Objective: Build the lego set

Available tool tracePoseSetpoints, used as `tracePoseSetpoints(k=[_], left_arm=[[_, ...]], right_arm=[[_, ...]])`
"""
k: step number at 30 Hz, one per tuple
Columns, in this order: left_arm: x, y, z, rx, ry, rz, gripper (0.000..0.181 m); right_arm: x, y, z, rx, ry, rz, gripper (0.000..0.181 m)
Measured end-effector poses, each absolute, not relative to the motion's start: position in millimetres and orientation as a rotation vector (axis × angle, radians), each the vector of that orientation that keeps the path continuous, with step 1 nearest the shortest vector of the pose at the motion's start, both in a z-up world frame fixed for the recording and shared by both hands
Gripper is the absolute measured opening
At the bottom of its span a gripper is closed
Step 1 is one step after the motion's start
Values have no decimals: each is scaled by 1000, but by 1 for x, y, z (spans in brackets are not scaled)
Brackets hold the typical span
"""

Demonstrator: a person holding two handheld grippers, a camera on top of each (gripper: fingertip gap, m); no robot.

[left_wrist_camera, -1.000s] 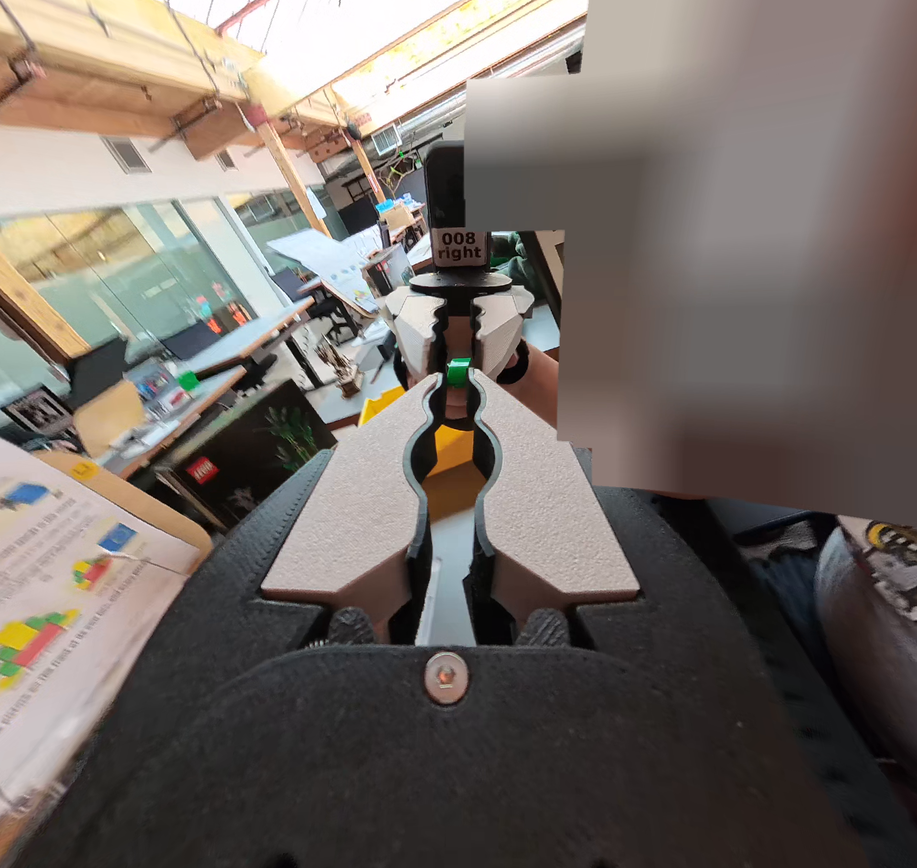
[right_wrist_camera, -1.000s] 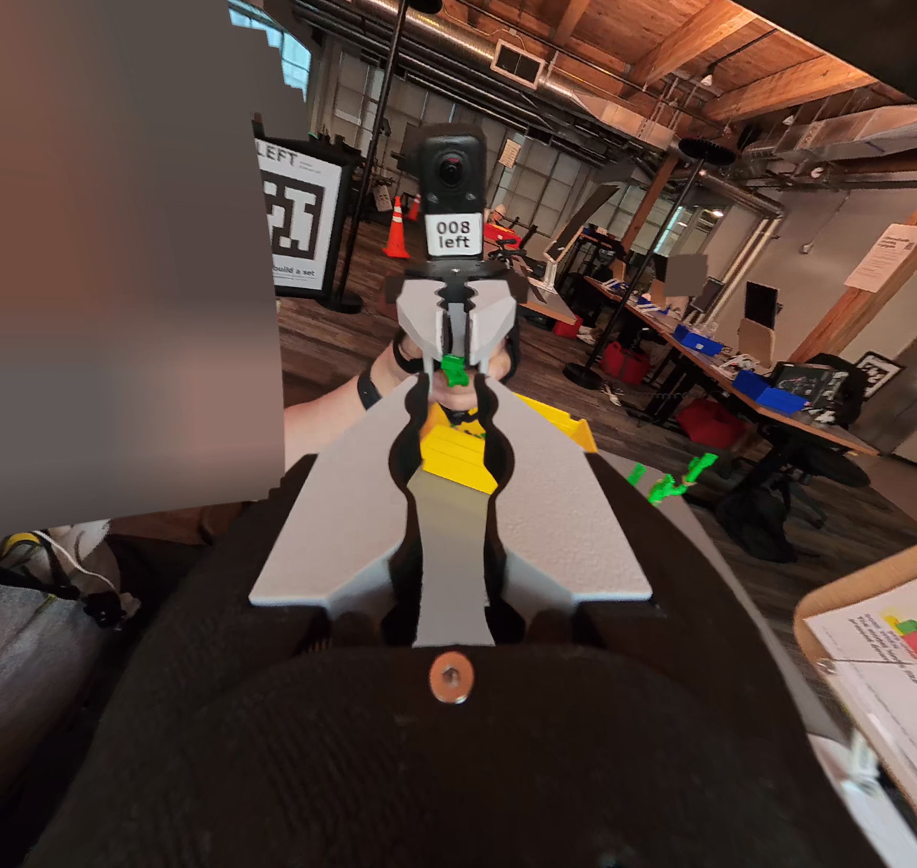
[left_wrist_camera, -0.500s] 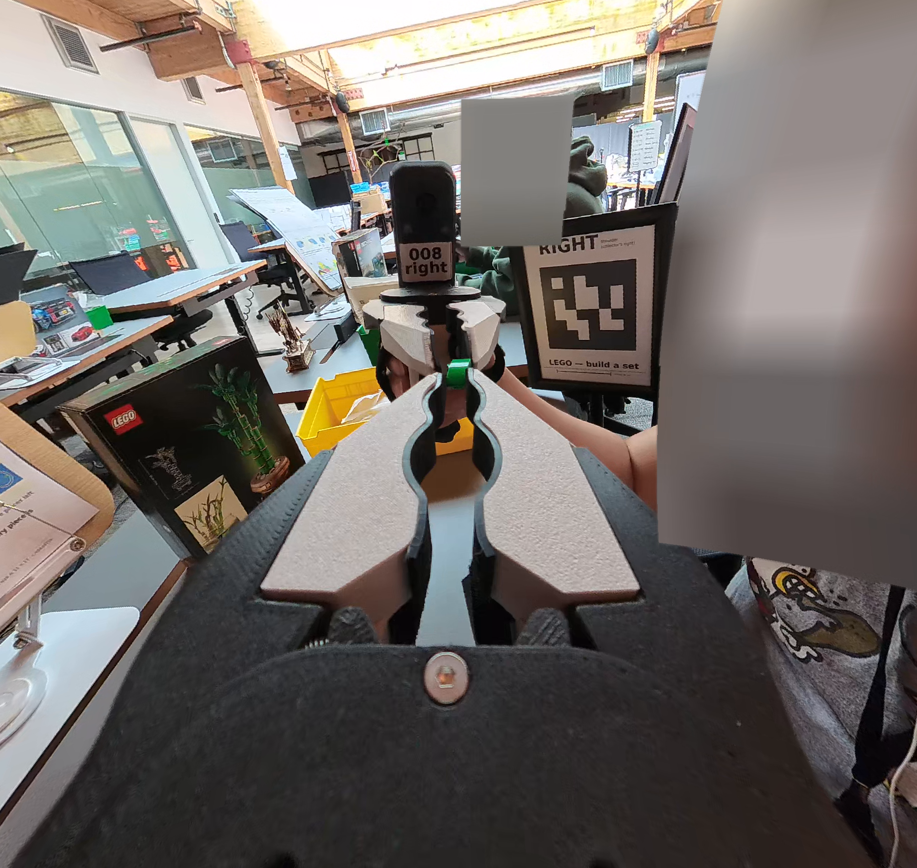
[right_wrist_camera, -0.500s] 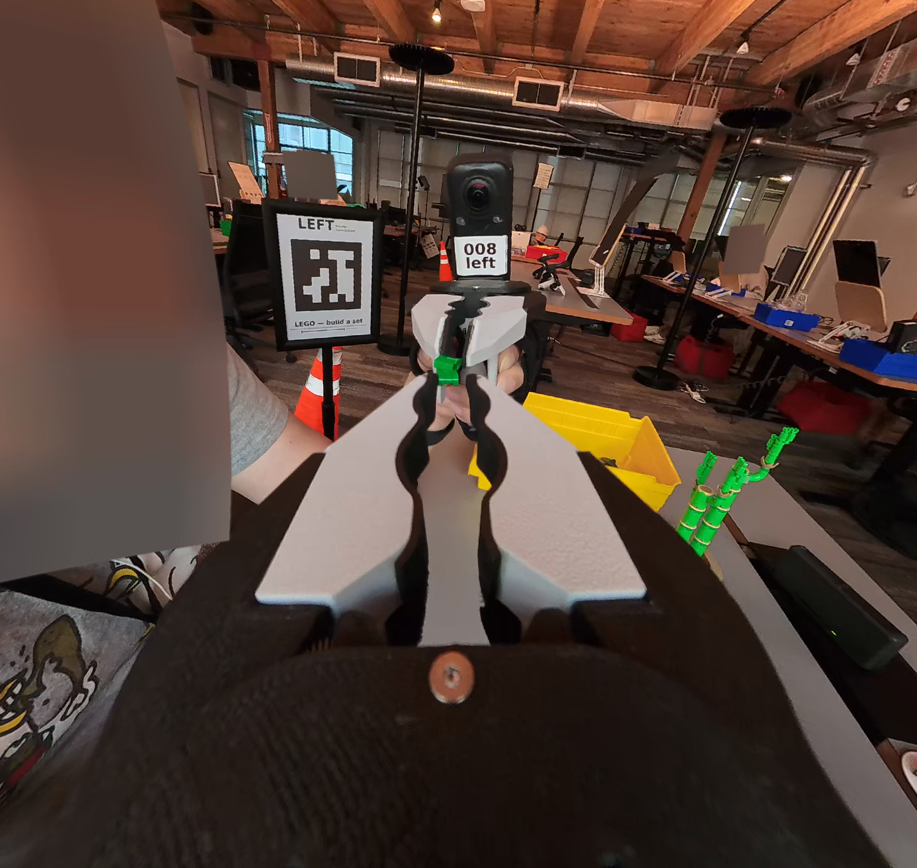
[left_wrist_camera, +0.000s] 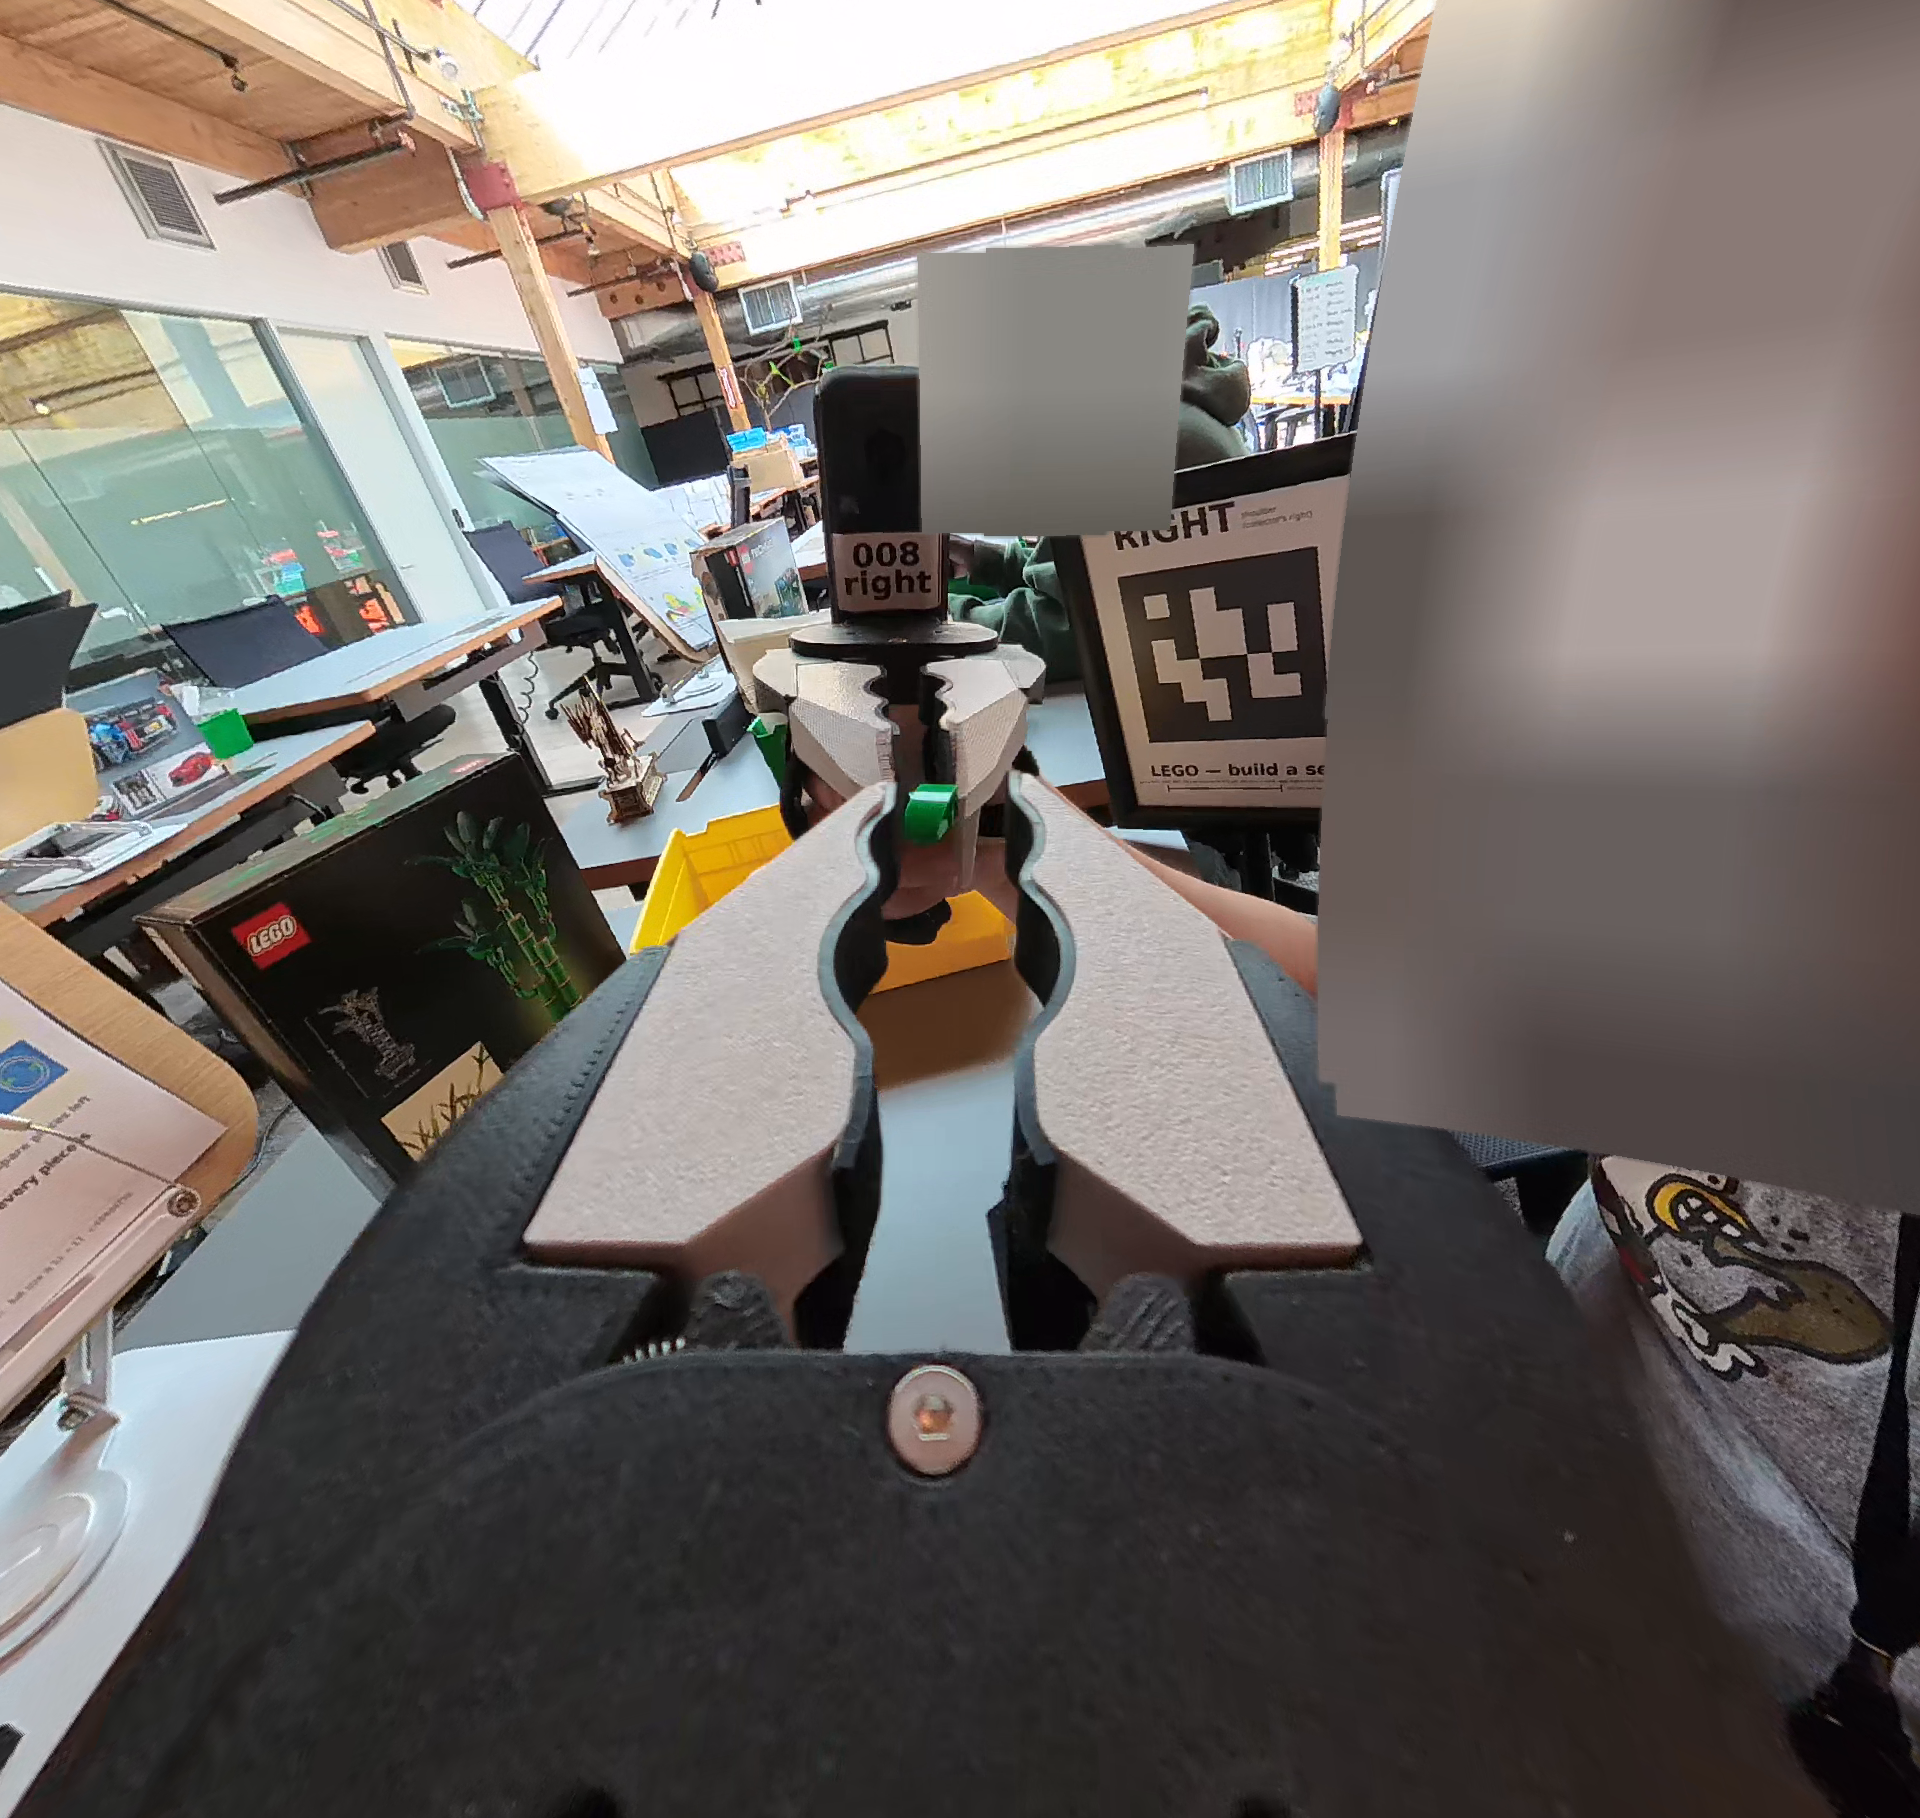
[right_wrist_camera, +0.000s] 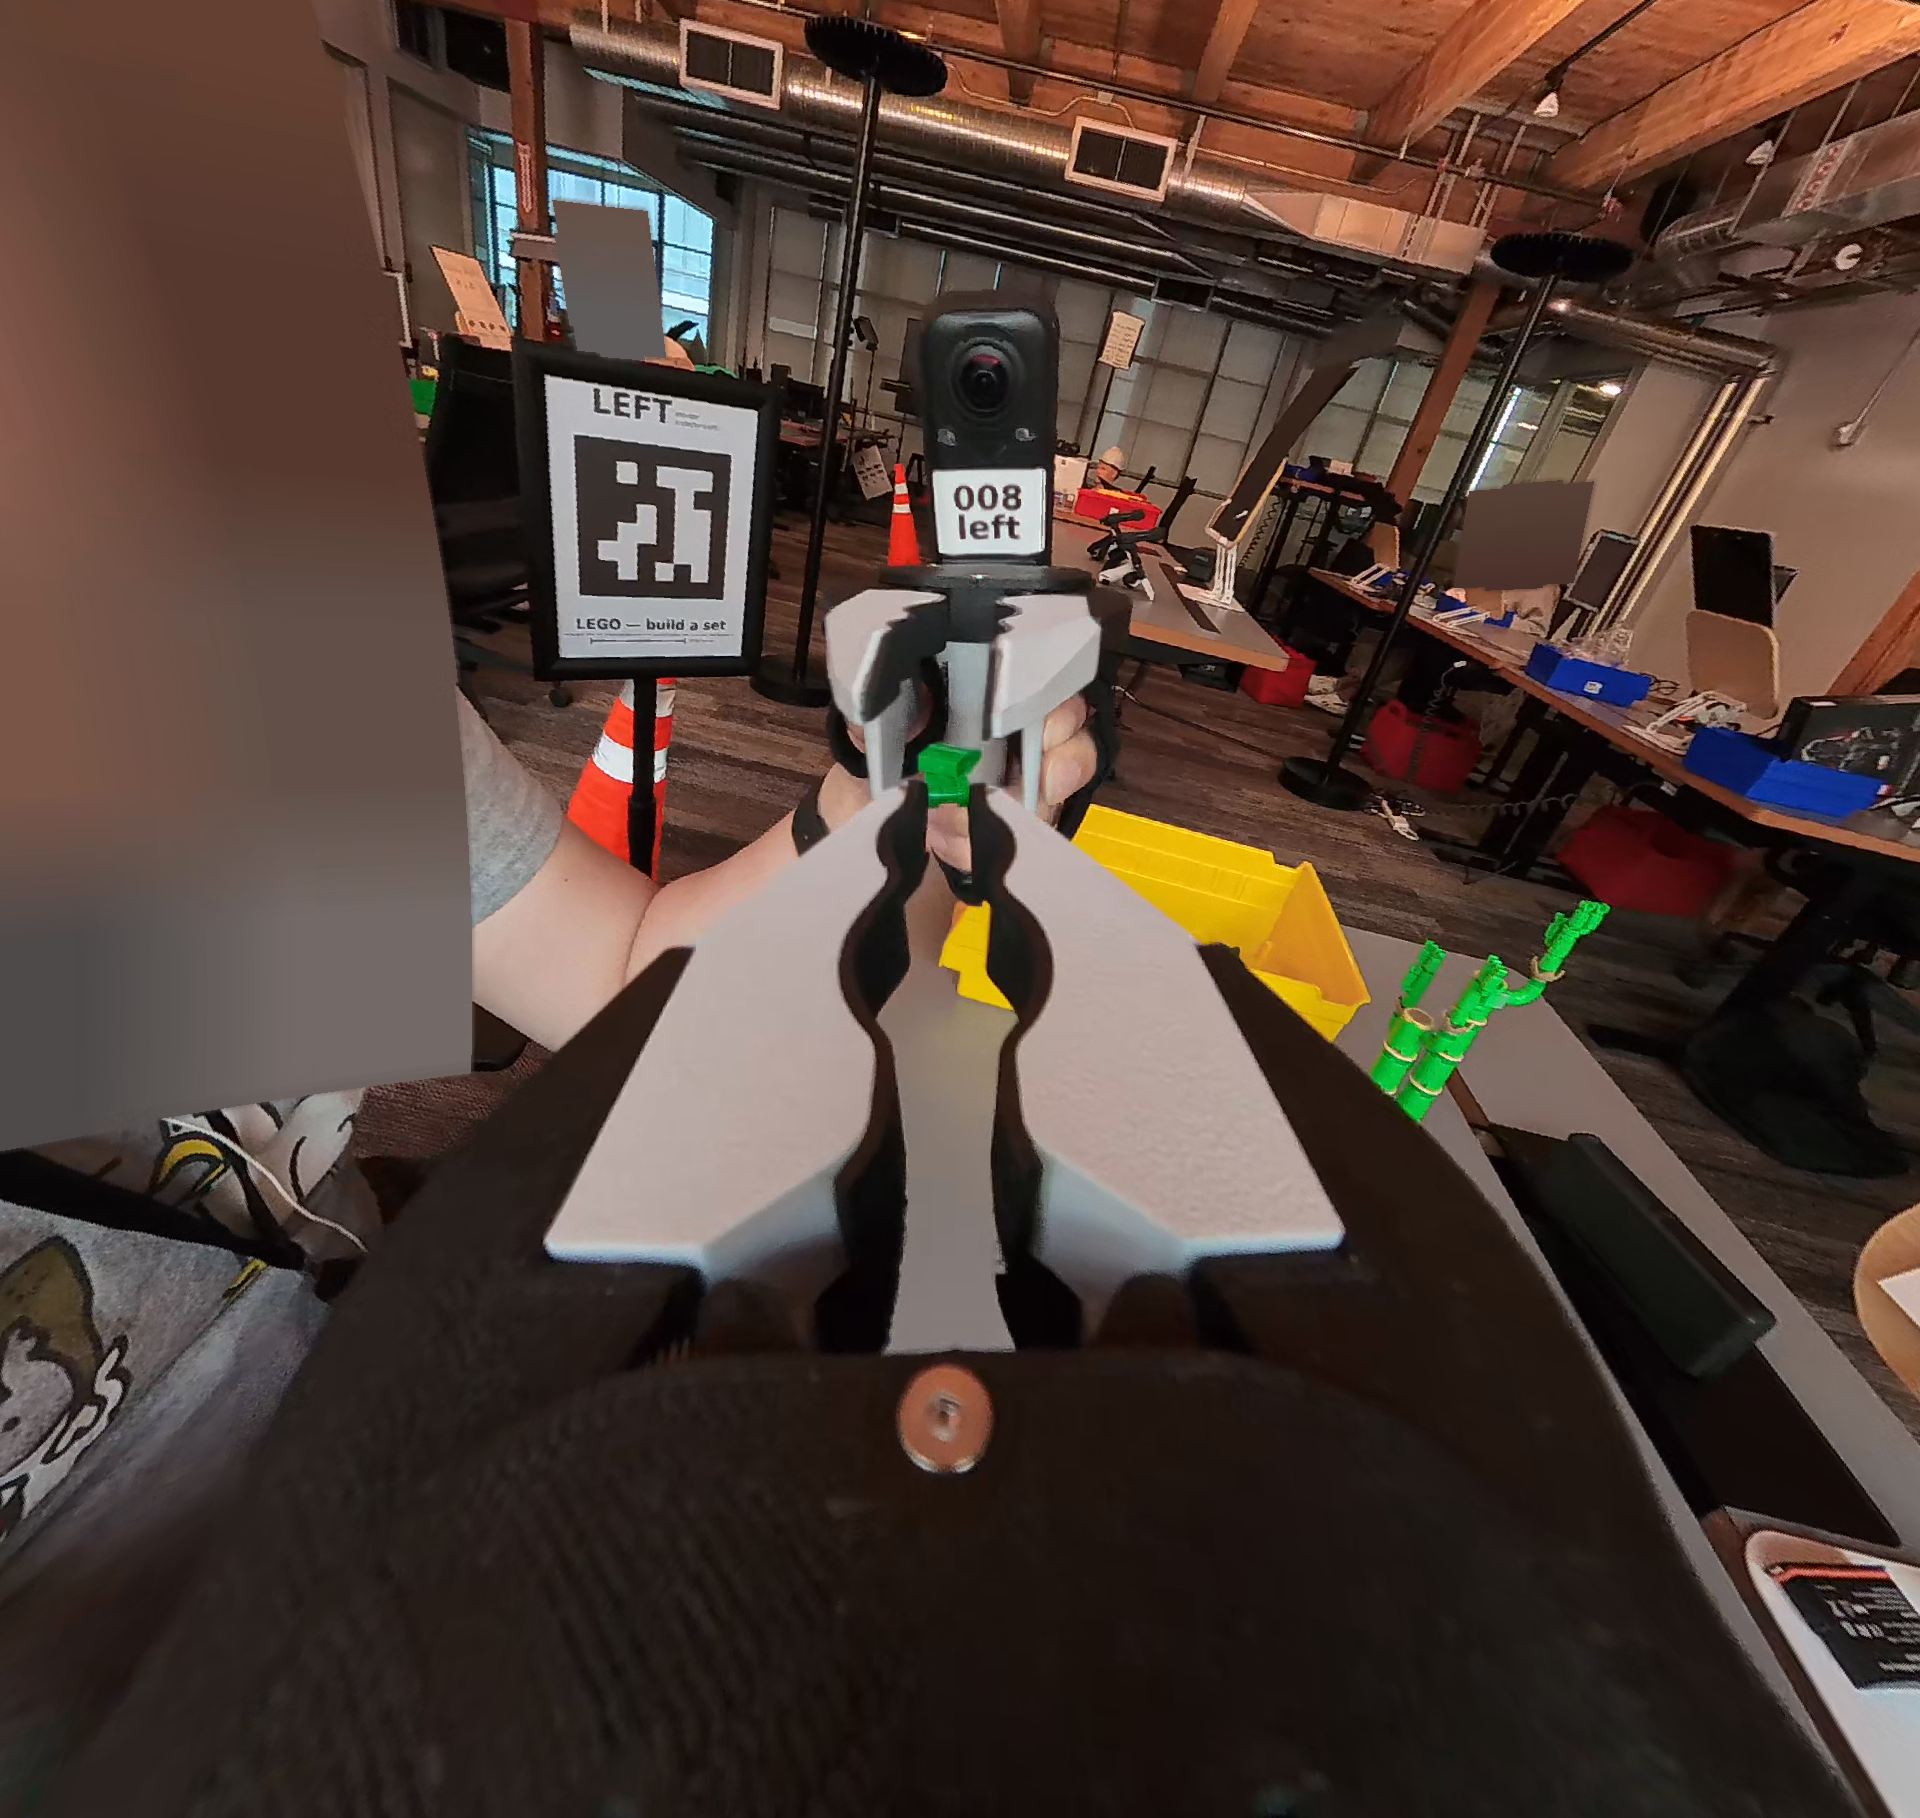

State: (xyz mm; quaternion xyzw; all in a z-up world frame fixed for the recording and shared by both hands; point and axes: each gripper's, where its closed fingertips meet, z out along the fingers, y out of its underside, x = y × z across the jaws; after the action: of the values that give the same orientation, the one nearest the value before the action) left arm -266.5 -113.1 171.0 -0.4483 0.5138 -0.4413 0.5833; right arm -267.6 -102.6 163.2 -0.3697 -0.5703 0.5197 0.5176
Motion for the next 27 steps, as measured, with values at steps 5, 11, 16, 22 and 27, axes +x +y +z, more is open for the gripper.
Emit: tracePoseSetpoints(k=[5, 11, 16, 22, 27], left_arm=[[-265, -109, 163, -1048, 1232, -876, 26], [-261, -110, 155, -1037, 1283, -777, 10], [-261, -111, 152, -1028, 1305, -746, 9], [-260, -116, 149, -1010, 1342, -714, 6], [-258, -120, 146, -1003, 1373, -714, 6]], right_arm=[[-270, -105, 159, -880, -1403, 1194, 6], [-271, -109, 157, -847, -1427, 1136, 6], [-271, -111, 156, -823, -1441, 1097, 6], [-270, -114, 156, -791, -1450, 1043, 9], [-269, -118, 153, -777, -1480, 1043, 8]])
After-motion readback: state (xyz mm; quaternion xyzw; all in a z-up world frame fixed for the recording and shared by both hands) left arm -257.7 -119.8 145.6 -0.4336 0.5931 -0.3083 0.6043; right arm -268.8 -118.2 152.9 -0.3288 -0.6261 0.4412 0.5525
